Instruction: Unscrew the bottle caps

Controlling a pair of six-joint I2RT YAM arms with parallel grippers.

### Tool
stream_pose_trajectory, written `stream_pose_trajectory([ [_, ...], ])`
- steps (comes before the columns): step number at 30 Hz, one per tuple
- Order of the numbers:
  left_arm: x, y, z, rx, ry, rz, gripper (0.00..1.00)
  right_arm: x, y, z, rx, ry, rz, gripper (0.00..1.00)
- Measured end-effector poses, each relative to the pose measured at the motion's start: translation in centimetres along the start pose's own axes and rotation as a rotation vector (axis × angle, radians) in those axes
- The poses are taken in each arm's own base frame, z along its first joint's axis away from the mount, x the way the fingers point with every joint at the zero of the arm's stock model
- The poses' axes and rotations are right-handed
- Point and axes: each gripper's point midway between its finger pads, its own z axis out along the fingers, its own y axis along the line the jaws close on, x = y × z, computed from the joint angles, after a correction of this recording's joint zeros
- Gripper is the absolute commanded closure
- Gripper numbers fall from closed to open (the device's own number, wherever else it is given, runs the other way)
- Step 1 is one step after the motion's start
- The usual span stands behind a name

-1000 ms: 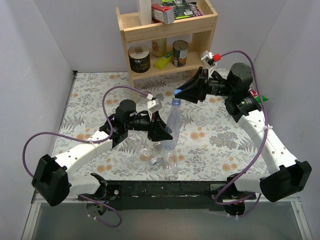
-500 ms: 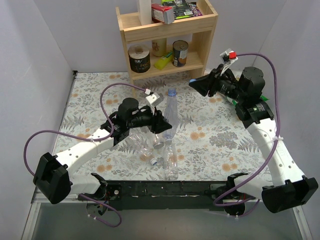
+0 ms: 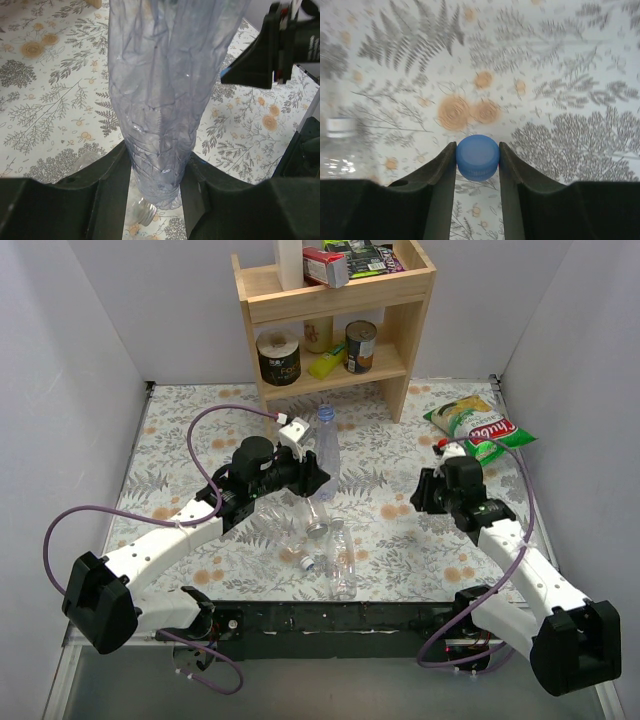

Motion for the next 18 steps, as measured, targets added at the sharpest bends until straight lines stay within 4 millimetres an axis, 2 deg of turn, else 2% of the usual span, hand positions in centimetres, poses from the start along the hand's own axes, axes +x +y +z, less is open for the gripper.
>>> stream_pose_trajectory([
  [2, 0.0, 0.1, 0.0, -0.005, 0.001, 0.002, 0.95, 3.8, -1.5, 0.7, 0.049, 0.075, 0.015, 0.88],
  [4, 0.1, 0.1, 0.0, -0.006, 0.003, 0.002, 0.94, 5.7, -2.5, 1.0, 0.086, 0.107, 0.025, 0.88],
  [6, 0.1, 0.1, 0.0, -0.007, 0.004, 0.001, 0.94, 5.9, -3.1, 1.2, 0.117, 0.102, 0.031, 0.88],
  [11, 0.2, 0.1, 0.0, -0.007, 0.009, 0.0, 0.94, 5.1, -4.3, 2.2, 0.181, 0.047, 0.032, 0.82],
  [18, 0.3, 0.2, 0.0, -0.008, 0.011, 0.0, 0.94, 7.0, -6.5, 3.3, 0.281, 0.068, 0.03, 0.8],
])
